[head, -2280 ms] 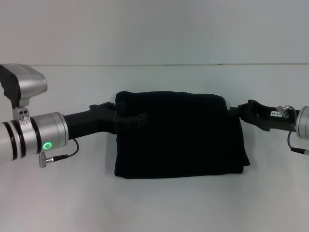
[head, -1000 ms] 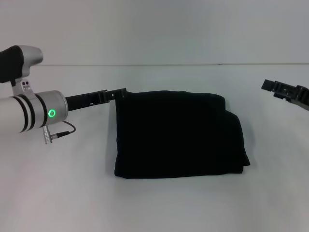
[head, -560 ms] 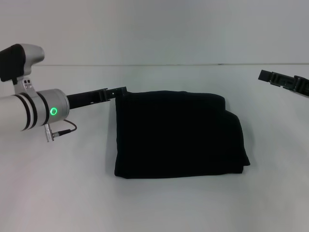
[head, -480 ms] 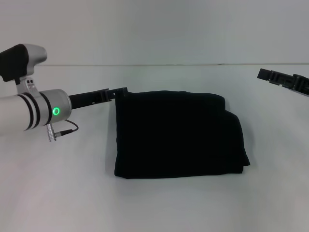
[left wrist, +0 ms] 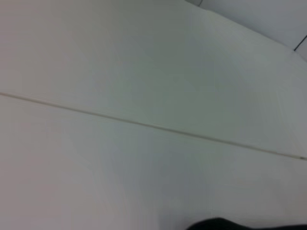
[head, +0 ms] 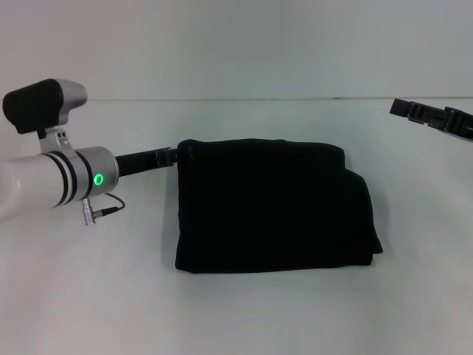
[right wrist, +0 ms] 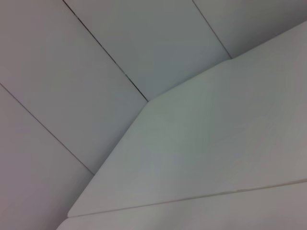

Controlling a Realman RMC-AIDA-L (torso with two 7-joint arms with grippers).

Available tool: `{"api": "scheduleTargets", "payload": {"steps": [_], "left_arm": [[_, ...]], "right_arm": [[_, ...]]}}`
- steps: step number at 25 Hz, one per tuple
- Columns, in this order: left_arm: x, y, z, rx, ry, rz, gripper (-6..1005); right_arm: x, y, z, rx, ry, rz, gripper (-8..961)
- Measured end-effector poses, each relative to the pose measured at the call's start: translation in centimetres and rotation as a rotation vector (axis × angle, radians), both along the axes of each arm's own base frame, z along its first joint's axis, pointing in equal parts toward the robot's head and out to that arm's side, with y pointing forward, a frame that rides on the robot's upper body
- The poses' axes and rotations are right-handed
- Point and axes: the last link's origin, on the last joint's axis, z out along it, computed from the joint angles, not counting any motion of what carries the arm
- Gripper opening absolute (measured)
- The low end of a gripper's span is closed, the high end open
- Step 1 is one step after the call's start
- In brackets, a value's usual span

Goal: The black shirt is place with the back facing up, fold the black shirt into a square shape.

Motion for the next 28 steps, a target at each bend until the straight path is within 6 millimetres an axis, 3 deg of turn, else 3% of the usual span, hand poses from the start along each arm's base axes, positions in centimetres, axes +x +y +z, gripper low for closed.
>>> {"api": "scheduleTargets", "payload": {"steps": [11, 23, 28], "left_arm": [[1.1, -0.2, -1.1, -0.045, 0.018, -0.045, 755], [1.1, -0.2, -0.9, -0.034, 0.025, -0.062, 751], [1.4, -0.3, -1.2, -0.042, 0.028, -0.075, 514]], "right_arm": [[-0.1, 0.1, -0.1, 0.004, 0.000, -0.003, 744], [0.0, 0.1, -0.1, 0.006, -0.002, -0.006, 744], [0.0, 0.2, -0.2, 0.010, -0.004, -0.011, 745]]}}
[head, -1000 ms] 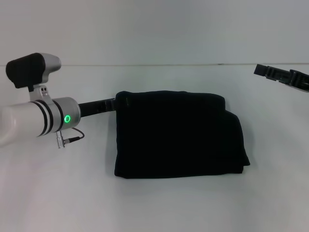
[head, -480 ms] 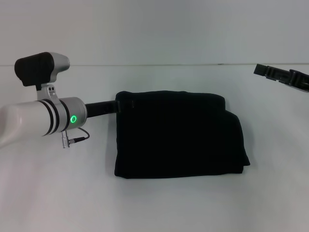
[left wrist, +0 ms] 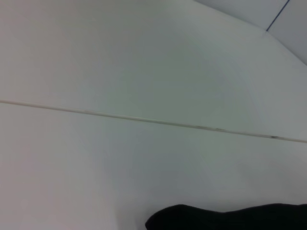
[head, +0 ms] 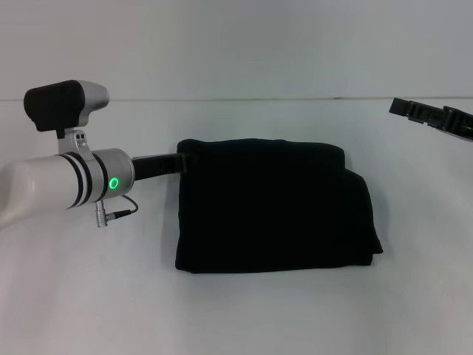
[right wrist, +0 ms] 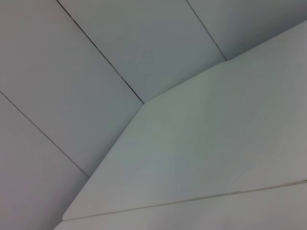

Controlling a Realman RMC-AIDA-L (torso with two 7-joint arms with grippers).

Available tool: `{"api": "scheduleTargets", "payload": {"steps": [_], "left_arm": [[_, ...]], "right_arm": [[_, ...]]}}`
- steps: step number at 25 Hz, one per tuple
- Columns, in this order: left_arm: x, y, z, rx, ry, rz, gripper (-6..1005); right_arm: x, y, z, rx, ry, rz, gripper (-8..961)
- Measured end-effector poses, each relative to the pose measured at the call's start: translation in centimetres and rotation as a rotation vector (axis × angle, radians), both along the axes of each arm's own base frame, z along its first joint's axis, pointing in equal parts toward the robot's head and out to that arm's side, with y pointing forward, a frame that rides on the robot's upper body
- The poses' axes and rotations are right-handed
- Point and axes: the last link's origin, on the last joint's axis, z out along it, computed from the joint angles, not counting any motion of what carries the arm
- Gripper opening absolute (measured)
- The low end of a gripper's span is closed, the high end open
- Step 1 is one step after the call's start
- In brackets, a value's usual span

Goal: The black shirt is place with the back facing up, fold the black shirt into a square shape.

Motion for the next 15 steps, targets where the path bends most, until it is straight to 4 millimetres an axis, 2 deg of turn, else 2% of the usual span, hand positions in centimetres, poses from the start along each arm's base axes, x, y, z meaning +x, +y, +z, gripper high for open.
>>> {"api": "scheduleTargets", "payload": {"steps": [3, 8, 15], "left_arm": [[0.15, -0.06, -0.19, -0.007, -0.002, -0.003, 309], [0.23, -0.03, -0.18, -0.006, -0.002, -0.007, 70], [0.31, 0.16, -0.01, -0.001, 0.002, -0.010, 31]], "right_arm": [[0.02, 0.02, -0.01, 0.001, -0.001, -0.002, 745], [0.04, 0.03, 0.00, 0.003, -0.003, -0.001, 745], [0.07, -0.02, -0.11, 0.002, -0.005, 0.001, 745]]}}
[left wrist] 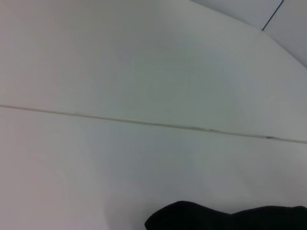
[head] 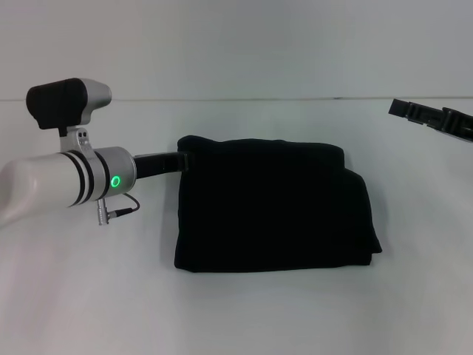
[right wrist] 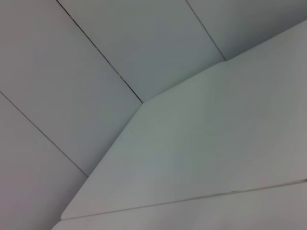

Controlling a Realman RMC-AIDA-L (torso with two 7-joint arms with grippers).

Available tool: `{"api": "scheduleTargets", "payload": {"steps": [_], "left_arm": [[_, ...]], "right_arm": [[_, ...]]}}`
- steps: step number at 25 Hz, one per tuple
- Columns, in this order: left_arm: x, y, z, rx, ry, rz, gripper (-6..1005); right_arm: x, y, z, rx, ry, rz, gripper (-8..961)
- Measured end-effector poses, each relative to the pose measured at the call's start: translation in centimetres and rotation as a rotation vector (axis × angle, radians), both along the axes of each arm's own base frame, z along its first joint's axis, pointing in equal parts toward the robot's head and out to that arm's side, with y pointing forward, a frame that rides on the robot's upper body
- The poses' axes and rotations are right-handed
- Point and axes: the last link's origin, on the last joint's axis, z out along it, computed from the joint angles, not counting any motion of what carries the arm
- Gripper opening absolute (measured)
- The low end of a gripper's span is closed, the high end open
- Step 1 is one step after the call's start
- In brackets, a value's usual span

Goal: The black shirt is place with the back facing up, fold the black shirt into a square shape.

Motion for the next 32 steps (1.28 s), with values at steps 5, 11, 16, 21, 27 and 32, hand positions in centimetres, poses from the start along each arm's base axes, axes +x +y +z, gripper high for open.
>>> {"api": "scheduleTargets", "payload": {"steps": [5, 11, 16, 21, 27, 32], "left_arm": [[0.1, 0.3, 0.4, 0.009, 0.004, -0.009, 45], [0.4, 0.8, 1.0, 0.020, 0.012, -0.019, 61], [0.3, 0.9, 1.1, 0.024, 0.019, -0.019, 75], [0.1, 0.8, 1.1, 0.027, 0.019, -0.013, 89], [-1.3, 0.7, 3.1, 0.082, 0.013, 0.007, 177], [-1.3, 0.0, 7.0, 0.120, -0.041, -0.057, 281]], "right_arm": [[0.0, 0.0, -0.1, -0.001, 0.001, 0.000, 745], [0.0, -0.1, -0.2, -0.003, 0.001, 0.002, 745], [0.0, -0.1, -0.2, -0.003, 0.002, 0.001, 745], [0.0, 0.0, -0.2, -0.003, -0.004, 0.001, 745], [-0.3, 0.1, -0.3, 0.022, -0.041, 0.058, 750], [-1.7, 0.2, 0.0, 0.047, -0.081, 0.182, 760]]}}
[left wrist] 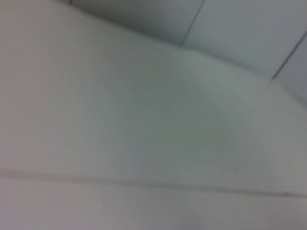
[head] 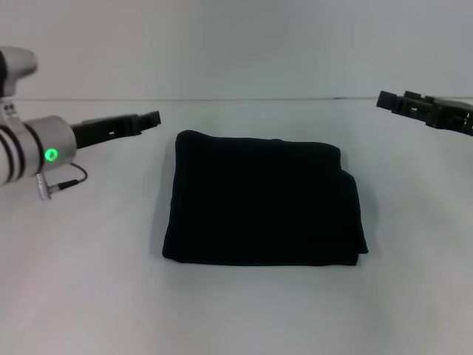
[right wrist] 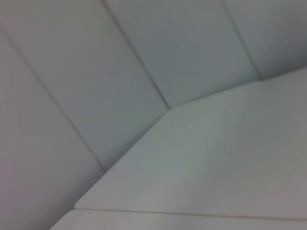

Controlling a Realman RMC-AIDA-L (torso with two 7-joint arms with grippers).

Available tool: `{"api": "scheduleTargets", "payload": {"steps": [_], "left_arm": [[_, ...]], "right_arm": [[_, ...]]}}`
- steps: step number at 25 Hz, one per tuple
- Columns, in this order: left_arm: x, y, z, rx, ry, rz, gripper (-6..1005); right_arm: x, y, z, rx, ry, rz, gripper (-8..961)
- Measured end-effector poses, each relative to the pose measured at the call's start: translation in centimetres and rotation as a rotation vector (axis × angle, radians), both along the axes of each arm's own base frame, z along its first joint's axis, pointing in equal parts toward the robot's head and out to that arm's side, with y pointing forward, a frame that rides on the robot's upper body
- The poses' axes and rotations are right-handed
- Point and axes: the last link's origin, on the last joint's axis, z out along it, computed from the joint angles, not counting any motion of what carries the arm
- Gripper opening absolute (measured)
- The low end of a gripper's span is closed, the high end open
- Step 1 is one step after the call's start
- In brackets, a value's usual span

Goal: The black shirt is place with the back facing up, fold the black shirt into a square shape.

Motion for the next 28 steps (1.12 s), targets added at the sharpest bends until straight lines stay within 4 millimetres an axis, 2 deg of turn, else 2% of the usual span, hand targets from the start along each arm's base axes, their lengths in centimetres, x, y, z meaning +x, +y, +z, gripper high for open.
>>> {"api": "scheduleTargets", "payload": {"steps": [3, 6, 8, 10, 13, 18, 23, 28], "left_arm": [[1.7, -1.2, 1.0, -0.072, -0.028, -0.144, 370], [3.6, -2.6, 1.0, -0.185, -0.007, -0.338, 513], [3.9, -2.8, 1.0, -0.207, 0.007, -0.372, 600], [4.9, -2.8, 0.7, -0.297, 0.104, -0.475, 677], [5.4, -2.6, 0.4, -0.344, 0.189, -0.520, 793], [6.7, -2.7, -0.6, -0.437, 0.359, -0.634, 919], [7.6, -2.7, -1.4, -0.492, 0.455, -0.664, 918], [7.5, -2.5, -1.4, -0.475, 0.474, -0.659, 918]], "right_arm": [[-1.2, 0.4, 0.1, -0.032, -0.080, 0.086, 766], [-2.3, 1.1, 0.2, -0.085, -0.193, 0.141, 842], [-3.1, 1.8, 0.3, -0.122, -0.272, 0.169, 892], [-3.9, 2.4, 0.3, -0.166, -0.348, 0.197, 887], [-5.2, 3.1, 0.0, -0.224, -0.448, 0.229, 883], [-7.0, 3.6, -1.2, -0.307, -0.575, 0.255, 882], [-7.4, 3.5, -1.9, -0.343, -0.602, 0.265, 882], [-7.6, 3.2, -2.8, -0.364, -0.599, 0.274, 883]]}}
